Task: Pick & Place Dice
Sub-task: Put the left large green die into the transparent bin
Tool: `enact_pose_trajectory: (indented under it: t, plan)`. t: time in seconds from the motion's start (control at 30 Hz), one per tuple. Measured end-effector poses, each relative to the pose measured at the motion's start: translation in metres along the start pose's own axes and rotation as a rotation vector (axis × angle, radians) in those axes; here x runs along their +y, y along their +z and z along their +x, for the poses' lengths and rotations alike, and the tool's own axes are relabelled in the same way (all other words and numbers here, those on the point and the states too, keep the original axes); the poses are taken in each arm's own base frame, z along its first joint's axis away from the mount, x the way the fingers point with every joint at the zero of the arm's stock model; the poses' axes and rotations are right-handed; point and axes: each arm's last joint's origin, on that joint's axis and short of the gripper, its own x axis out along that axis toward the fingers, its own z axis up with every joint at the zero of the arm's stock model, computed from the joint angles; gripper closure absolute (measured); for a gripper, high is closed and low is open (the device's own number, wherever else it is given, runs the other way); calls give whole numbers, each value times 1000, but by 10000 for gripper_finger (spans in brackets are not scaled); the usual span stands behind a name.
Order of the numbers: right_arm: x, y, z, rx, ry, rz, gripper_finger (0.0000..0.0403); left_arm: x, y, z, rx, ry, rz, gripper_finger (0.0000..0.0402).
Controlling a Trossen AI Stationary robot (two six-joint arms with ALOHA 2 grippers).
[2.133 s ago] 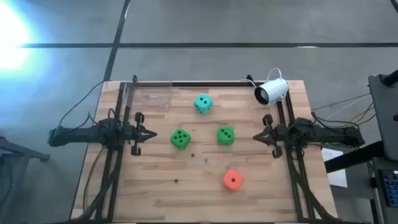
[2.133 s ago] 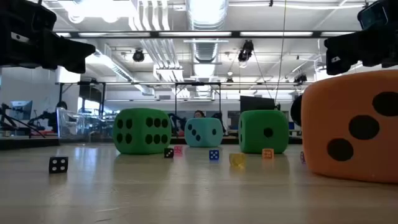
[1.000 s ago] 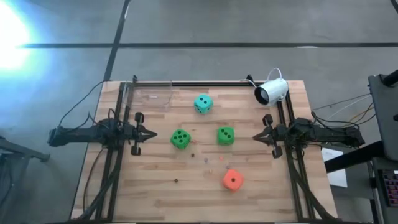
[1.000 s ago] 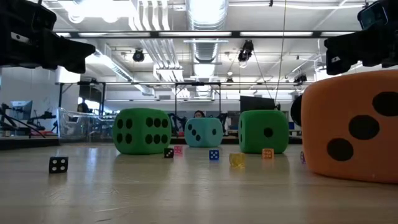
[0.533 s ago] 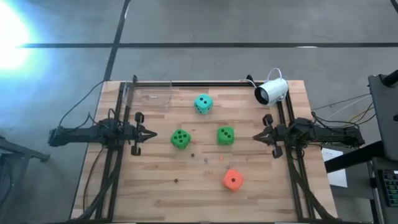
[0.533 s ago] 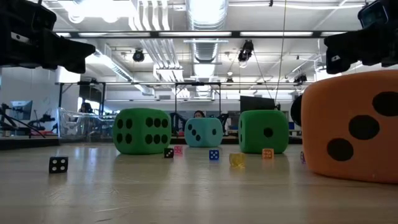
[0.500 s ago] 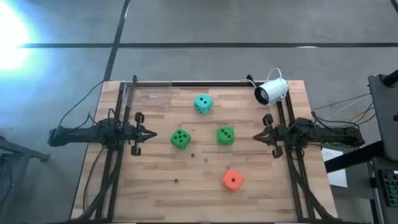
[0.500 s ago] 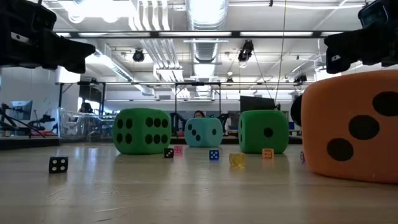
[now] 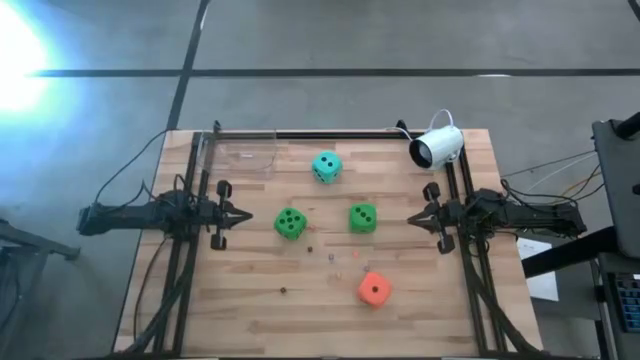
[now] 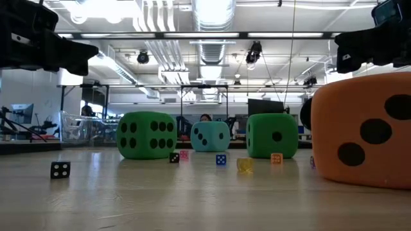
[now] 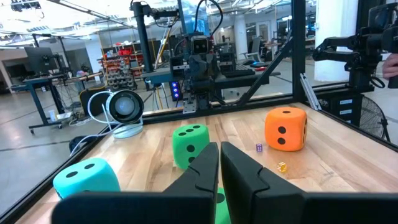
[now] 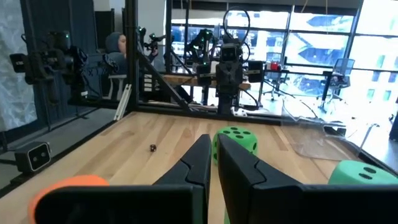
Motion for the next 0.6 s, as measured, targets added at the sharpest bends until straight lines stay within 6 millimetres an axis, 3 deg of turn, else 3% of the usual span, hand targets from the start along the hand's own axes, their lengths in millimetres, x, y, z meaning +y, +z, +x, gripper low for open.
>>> enact_pose_trajectory:
  t: [0.6]
  plan:
    - [0,7,0,-71,-3,-72,376,0,0,0,0,0,0,380]
